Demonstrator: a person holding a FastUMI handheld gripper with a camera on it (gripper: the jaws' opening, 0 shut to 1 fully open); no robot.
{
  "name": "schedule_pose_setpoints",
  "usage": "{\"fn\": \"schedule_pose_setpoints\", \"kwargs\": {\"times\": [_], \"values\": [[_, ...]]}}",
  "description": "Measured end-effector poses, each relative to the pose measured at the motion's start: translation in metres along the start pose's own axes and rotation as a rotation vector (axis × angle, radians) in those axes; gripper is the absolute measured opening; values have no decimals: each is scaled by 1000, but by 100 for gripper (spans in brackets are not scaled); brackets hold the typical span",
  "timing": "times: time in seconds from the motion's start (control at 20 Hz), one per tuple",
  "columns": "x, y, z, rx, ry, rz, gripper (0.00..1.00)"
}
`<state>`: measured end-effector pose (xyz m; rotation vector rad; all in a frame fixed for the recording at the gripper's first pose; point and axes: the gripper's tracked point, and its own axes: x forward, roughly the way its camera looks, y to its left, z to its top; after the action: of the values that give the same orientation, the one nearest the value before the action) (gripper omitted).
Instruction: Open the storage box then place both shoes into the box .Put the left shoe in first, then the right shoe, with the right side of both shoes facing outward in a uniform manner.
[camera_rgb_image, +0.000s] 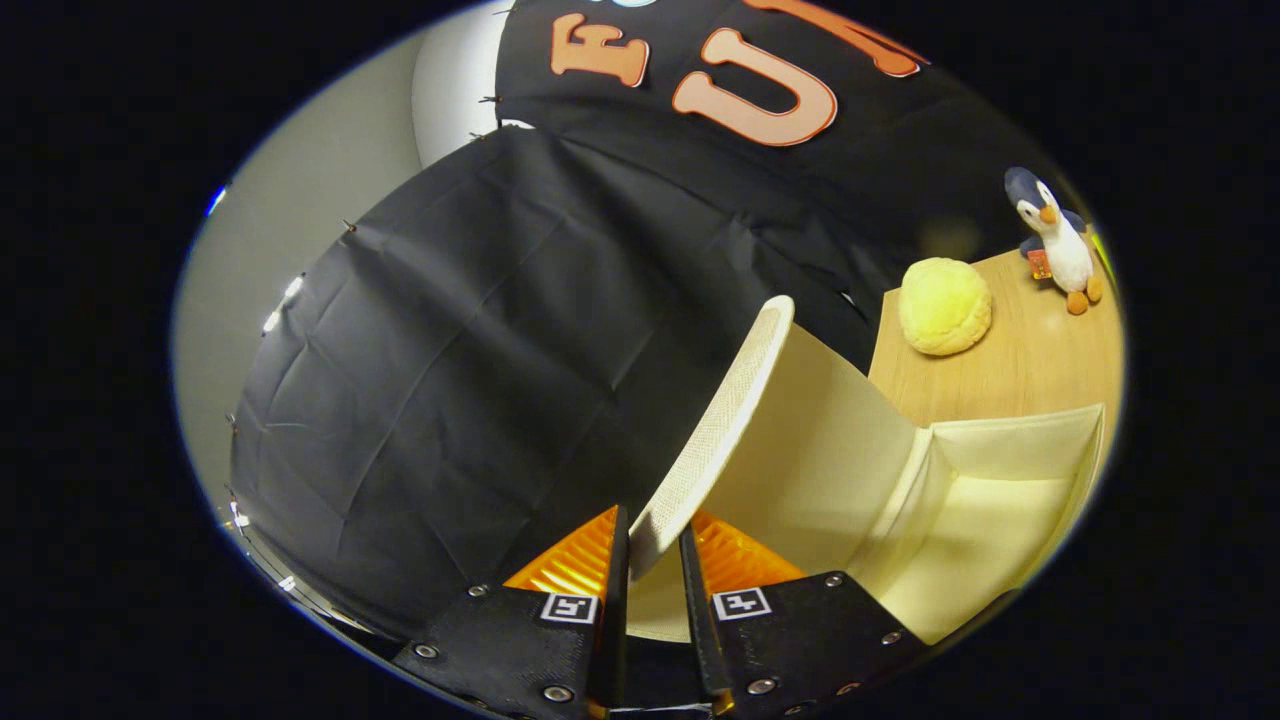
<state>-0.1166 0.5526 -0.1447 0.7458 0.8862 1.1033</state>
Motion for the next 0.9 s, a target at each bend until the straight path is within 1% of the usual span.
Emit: {"fn": "schedule_pose_setpoints", "kwargs": {"times": [0.05, 0.15, 0.2, 0.25, 0.3, 0.35, 0.4, 0.5, 0.65, 0.9], "values": [[7, 0, -2, -4, 4, -17, 28], [15, -7, -11, -25, 17, -60, 37], [18, -12, -14, -37, 21, -83, 49], [25, -13, -16, -48, 27, -99, 57], [29, -12, -15, -55, 30, -105, 70], [30, -9, -16, -61, 33, -108, 77], [25, -9, -16, -68, 35, -113, 86], [17, -14, -11, -105, 23, -138, 94], [-21, -38, -4, -179, -13, -220, 96], [-103, -112, 12, -245, -76, -450, 97]]}}
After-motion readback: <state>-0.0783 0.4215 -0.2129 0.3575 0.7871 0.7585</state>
